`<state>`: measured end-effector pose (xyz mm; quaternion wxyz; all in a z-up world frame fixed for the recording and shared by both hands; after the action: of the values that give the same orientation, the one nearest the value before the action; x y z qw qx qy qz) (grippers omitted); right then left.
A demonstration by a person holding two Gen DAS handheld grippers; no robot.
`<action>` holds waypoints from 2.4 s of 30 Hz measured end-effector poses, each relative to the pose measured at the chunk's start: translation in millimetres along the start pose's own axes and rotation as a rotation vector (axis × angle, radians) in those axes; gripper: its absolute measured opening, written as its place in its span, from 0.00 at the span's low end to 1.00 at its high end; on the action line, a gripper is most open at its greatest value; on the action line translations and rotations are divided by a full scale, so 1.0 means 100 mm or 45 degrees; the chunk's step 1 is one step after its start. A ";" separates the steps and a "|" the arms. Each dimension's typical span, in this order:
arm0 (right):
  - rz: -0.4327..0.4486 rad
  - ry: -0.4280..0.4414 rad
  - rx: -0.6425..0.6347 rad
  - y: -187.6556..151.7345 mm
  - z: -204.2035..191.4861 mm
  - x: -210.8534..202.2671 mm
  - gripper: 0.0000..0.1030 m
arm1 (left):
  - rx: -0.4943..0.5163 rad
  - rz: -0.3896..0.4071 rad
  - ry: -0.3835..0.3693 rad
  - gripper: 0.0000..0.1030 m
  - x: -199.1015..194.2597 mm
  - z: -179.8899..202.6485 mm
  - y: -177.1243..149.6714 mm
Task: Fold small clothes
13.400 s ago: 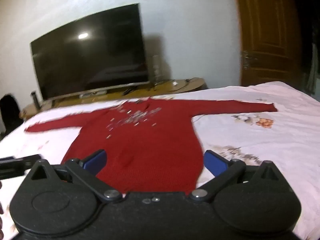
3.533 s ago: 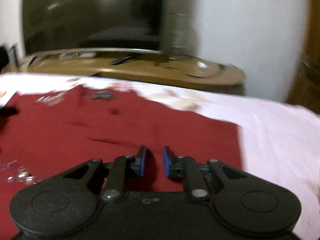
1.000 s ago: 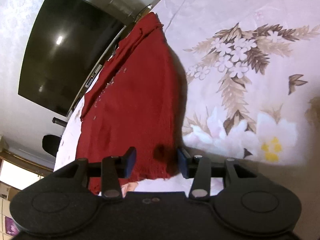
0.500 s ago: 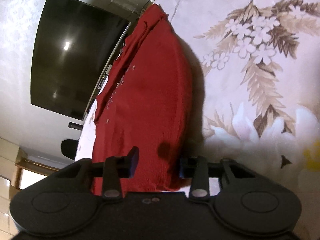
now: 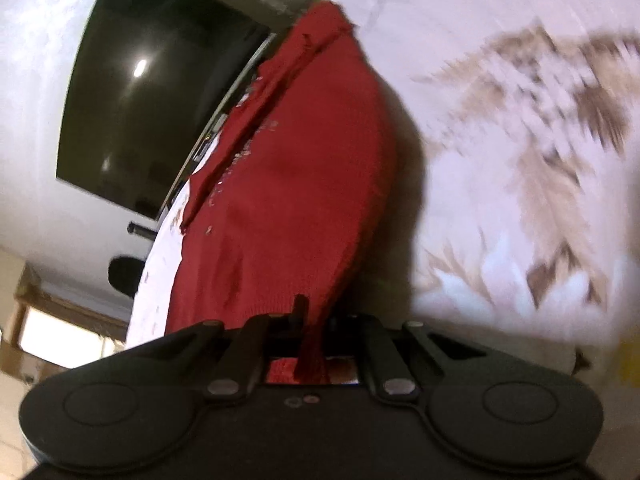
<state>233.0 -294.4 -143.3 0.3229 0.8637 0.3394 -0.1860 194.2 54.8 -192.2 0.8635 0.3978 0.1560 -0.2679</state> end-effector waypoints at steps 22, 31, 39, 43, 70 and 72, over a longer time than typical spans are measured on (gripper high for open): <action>0.014 -0.034 -0.005 -0.05 0.10 -0.17 0.23 | -0.135 0.024 -0.022 0.03 -0.26 -0.32 -0.12; 0.097 -0.033 0.053 0.14 0.18 -0.22 0.40 | -0.144 0.035 -0.051 0.50 -0.10 -0.22 0.04; 0.065 0.039 0.139 0.20 0.24 -0.12 0.40 | -0.207 0.011 -0.075 0.35 0.08 -0.23 0.08; 0.032 0.077 0.102 0.14 0.17 -0.05 0.33 | -0.235 -0.028 -0.063 0.14 0.09 -0.31 0.04; 0.107 0.033 -0.098 0.28 -0.19 -0.10 0.05 | -0.304 0.199 -0.192 0.02 -0.24 -0.21 0.23; 0.152 0.056 -0.158 0.42 -0.41 -0.15 0.05 | -0.291 0.236 -0.222 0.02 -0.28 -0.11 0.40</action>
<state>256.4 -296.6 -87.9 0.3788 0.8646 0.3050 -0.1260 194.4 94.4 -162.0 0.9345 0.2848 0.0724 -0.2010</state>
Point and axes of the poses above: each gripper's, at about its wrist camera, not at the fingertips, and x roughly the way its jaws point, z to its right, y to its top, the point moved 8 cm from there along x, roughly the way its jaws point, and after that the axes turned 9 degrees about z, right-handed, at the moved point
